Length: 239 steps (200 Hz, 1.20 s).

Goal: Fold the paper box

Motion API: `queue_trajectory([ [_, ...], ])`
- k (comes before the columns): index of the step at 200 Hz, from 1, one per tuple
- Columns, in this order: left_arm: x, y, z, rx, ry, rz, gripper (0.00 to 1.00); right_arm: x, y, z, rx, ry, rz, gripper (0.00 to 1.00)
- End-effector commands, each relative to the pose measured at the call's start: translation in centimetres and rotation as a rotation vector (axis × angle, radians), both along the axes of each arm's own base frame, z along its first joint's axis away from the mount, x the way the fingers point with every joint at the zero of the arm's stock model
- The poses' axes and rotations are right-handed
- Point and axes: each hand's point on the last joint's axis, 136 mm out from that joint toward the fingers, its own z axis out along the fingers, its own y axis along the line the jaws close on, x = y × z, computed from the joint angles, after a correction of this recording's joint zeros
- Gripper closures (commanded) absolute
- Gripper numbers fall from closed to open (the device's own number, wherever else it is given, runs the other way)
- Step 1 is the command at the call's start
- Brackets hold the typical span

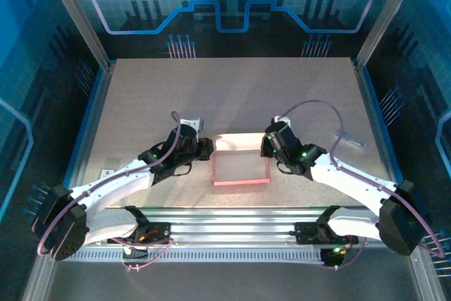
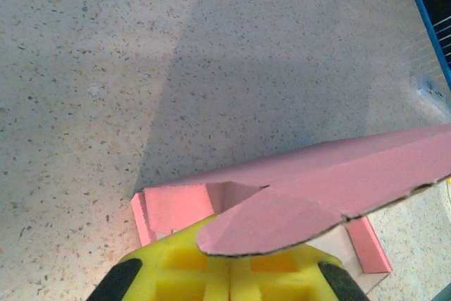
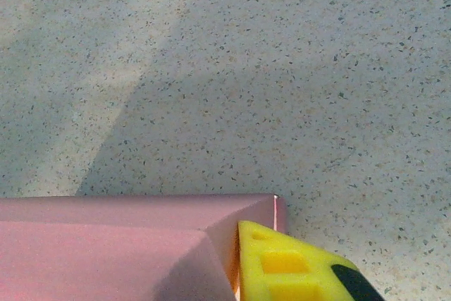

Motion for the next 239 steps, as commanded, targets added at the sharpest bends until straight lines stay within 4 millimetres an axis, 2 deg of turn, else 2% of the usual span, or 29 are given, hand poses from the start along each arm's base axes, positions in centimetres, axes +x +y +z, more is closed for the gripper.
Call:
queue_trajectory([
  [1,-1.0,-0.5,0.3,-0.037,-0.008,-0.004,0.93,-1.4,0.9,-0.7,0.035,0.012,0.028,0.86],
  [73,-2.9,-0.6,-0.4,-0.058,-0.005,0.017,0.93,-3.7,0.6,-2.1,0.037,0.015,0.046,0.87],
  [166,-4.1,-1.9,-1.3,-0.102,0.026,0.003,0.93,-4.6,1.4,-2.5,0.042,0.021,0.08,0.87],
  [239,-6.0,-1.8,-2.9,-0.09,0.039,-0.015,0.93,-5.6,1.2,-3.3,0.041,0.025,0.082,0.87],
])
